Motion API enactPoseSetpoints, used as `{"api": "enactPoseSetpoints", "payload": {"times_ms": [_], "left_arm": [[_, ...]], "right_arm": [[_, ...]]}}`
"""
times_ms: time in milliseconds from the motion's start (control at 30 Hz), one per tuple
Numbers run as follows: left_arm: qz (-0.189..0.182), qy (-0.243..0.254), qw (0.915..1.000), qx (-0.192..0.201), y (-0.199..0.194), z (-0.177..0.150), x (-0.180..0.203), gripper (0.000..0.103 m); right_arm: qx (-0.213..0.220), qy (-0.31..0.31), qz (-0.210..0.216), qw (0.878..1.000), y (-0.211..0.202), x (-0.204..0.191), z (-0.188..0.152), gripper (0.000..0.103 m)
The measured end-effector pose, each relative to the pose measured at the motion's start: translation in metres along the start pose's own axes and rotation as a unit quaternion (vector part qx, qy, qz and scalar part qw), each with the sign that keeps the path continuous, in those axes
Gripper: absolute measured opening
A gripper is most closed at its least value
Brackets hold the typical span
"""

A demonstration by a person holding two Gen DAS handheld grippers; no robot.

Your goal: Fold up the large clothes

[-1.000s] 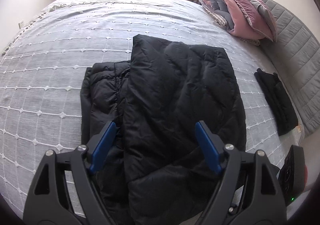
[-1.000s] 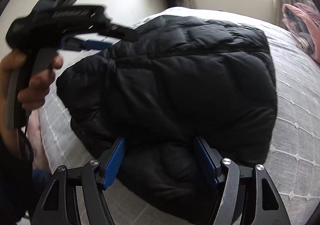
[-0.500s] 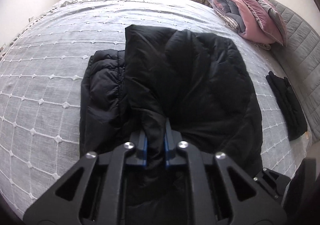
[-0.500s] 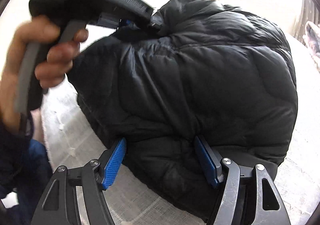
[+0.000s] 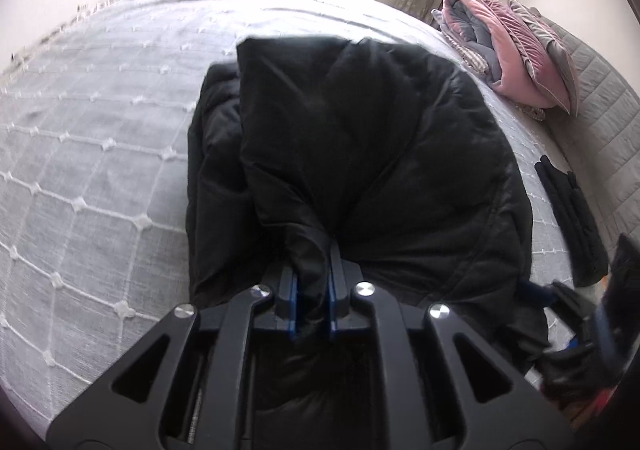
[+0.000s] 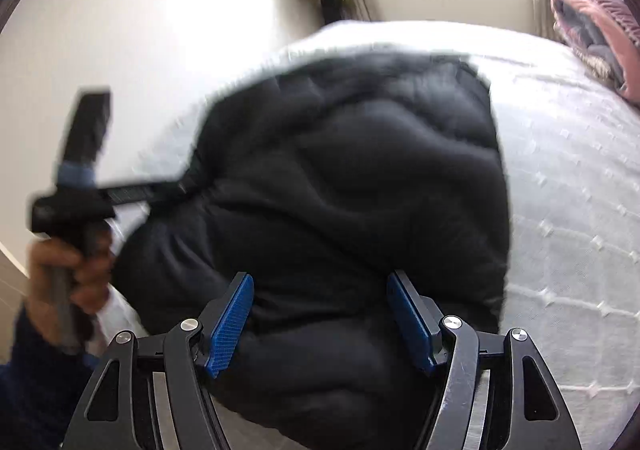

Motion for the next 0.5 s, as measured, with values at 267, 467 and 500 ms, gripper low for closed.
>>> {"api": "enactPoseSetpoints", "payload": {"times_ms": [267,467,500], "left_arm": [[0.026,0.018,0.9995,0.000,0.006,-0.004,0.006,0.016],[-0.001,0.017,0.9994,0.029,-0.033,-0.002,-0.002,0.019],[-0.017,0.014,0.9990,0.040,-0.044,-0.001,-0.003,0.019]], "right_arm": [[-0.041,-0.001,-0.040,0.998,0.031,0.003,0.008,0.070],[-0.016,0.011,-0.023,1.000,0.005,0.015,0.020,0.070],[0.005,0.018,-0.018,1.000,-0.009,0.020,0.024,0.070]]}}
Point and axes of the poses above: each gripper's, at about its wrist camera, not at the fingertips, and y roughly the way its jaws point, x to its right, z to its top, the point moved 1 cm from there along y, roughly the way its jaws point, and after that the axes turned 14 degrees about -x, right-handed, at the moved point
